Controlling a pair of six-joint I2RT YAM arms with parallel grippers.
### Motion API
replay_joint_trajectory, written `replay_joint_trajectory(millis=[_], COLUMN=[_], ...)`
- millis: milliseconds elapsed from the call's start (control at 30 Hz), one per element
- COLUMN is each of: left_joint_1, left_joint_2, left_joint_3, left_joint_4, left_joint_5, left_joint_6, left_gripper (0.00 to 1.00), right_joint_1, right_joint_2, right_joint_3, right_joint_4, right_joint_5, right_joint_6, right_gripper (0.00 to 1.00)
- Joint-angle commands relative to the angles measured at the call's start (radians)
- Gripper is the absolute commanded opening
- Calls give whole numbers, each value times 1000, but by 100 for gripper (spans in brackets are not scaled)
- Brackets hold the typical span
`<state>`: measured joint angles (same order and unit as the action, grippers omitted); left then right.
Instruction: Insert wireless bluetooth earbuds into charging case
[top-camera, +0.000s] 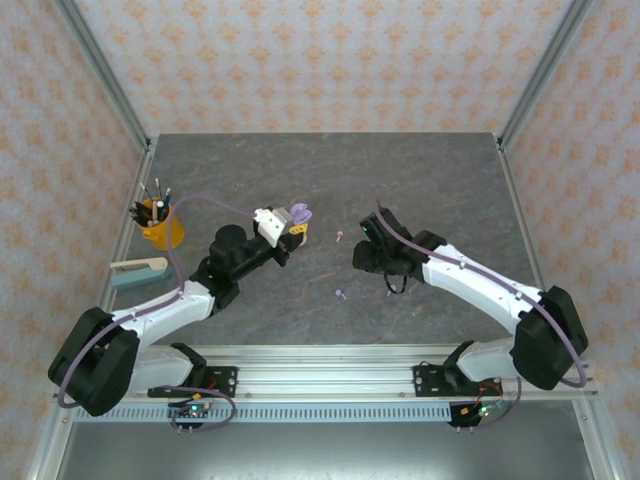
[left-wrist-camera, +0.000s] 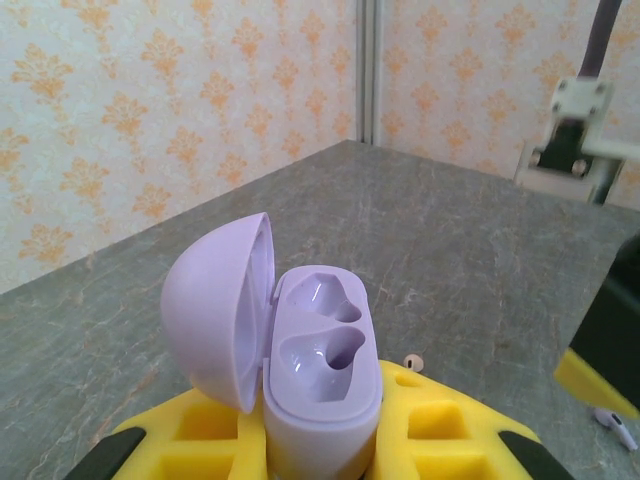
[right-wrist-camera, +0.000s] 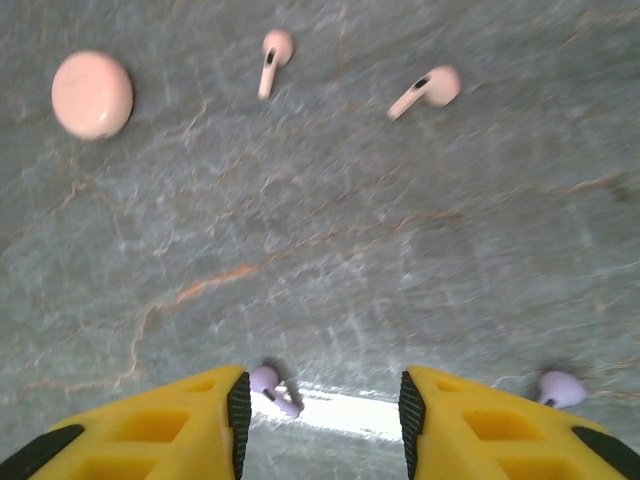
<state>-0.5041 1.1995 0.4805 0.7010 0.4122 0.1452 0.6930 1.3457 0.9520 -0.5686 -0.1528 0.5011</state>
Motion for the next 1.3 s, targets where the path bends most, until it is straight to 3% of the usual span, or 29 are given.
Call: replay_joint_trajectory(millis=[0, 167, 633, 1267], left_joint_1=[-8, -9, -9, -7], left_joint_2=[-34, -58, -115, -137], left_joint_3=[-27, -40, -38, -39], left_joint_4=[118, 116, 51, 30], left_joint_5=[-38, -65, -75, -78], left_joint_6=[-31, -33, -12, 2], left_gripper=[0, 0, 0, 0], right_joint_1=[-4, 19, 114, 152], right_joint_2=[34, 124, 343, 466], right_joint_3=[-4, 32, 145, 189], right_joint_4=[24, -44, -94, -118], right_joint_5=[-109, -150, -112, -107], right_joint_6=[-49, -126, -203, -261], right_gripper=[44, 42, 41, 41])
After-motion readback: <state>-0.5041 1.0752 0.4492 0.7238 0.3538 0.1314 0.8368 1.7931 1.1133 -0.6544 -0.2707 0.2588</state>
